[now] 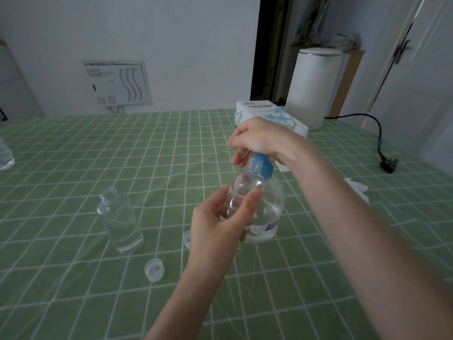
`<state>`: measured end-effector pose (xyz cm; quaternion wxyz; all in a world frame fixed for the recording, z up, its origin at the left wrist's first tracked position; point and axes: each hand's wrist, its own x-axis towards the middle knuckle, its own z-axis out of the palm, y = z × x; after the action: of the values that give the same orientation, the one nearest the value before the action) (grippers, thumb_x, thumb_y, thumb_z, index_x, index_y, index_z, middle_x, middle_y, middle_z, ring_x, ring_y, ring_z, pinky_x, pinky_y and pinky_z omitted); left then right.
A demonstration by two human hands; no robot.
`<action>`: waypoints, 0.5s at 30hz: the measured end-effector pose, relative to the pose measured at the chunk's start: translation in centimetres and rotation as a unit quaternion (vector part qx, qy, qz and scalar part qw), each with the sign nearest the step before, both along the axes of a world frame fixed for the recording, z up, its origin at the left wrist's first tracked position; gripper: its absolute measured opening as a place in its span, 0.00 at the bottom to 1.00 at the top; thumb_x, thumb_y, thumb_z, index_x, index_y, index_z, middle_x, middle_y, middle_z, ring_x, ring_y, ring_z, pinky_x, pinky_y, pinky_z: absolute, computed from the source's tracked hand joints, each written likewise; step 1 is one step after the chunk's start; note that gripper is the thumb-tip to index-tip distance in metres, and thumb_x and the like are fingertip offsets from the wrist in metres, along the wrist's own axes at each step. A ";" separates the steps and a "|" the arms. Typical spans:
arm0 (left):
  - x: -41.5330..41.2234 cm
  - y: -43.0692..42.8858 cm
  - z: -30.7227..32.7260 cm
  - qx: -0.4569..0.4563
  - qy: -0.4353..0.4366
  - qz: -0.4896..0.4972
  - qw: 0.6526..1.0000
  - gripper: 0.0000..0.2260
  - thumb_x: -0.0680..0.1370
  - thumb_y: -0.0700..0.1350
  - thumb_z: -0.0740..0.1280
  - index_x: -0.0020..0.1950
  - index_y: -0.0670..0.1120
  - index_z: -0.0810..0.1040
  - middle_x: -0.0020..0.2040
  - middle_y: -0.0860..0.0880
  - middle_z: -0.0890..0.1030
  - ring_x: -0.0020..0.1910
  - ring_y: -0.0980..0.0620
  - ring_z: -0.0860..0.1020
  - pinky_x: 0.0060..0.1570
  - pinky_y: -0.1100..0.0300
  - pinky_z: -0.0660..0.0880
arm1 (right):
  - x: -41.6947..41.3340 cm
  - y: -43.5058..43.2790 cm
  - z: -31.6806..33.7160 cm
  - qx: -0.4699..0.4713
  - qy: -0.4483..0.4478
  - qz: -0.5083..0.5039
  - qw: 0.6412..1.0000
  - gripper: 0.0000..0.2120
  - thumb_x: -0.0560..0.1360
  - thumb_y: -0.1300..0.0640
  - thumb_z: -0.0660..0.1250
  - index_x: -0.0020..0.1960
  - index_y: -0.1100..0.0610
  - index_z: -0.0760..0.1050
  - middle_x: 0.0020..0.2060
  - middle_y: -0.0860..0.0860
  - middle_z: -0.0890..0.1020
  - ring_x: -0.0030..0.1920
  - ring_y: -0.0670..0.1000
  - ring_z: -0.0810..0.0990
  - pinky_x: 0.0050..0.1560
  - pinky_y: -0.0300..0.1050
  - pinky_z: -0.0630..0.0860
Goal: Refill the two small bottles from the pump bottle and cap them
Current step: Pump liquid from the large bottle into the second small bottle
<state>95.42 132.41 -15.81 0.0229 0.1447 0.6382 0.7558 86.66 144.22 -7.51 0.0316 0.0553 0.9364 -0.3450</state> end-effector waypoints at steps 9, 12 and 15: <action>0.0 0.0 0.4 0.010 -0.008 0.001 1.000 0.11 0.61 0.60 0.69 0.36 0.55 0.82 0.25 0.52 0.77 0.24 0.55 0.72 0.21 0.69 0.67 | -0.2 -0.3 0.2 0.016 -0.011 0.000 1.000 0.16 0.79 0.57 0.63 0.62 0.65 0.77 0.55 0.61 0.84 0.58 0.61 0.82 0.45 0.45 0.71; 0.0 0.0 0.4 0.009 -0.001 0.005 1.000 0.12 0.60 0.61 0.69 0.37 0.56 0.82 0.26 0.51 0.77 0.26 0.52 0.72 0.21 0.68 0.68 | -0.2 -0.2 -0.1 0.011 -0.015 0.001 1.000 0.16 0.79 0.58 0.63 0.63 0.67 0.76 0.57 0.63 0.82 0.60 0.63 0.81 0.52 0.49 0.75; 0.1 0.0 0.3 0.007 -0.004 0.004 1.000 0.13 0.60 0.61 0.69 0.37 0.55 0.82 0.26 0.51 0.77 0.26 0.52 0.71 0.21 0.68 0.68 | -0.2 -0.2 -0.5 0.011 -0.026 0.003 1.000 0.15 0.79 0.58 0.63 0.62 0.65 0.77 0.56 0.63 0.83 0.59 0.63 0.81 0.64 0.57 0.75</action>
<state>95.51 132.46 -15.56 0.0219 0.1390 0.6335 0.7608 86.42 144.03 -8.04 0.0565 0.0621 0.9391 -0.3331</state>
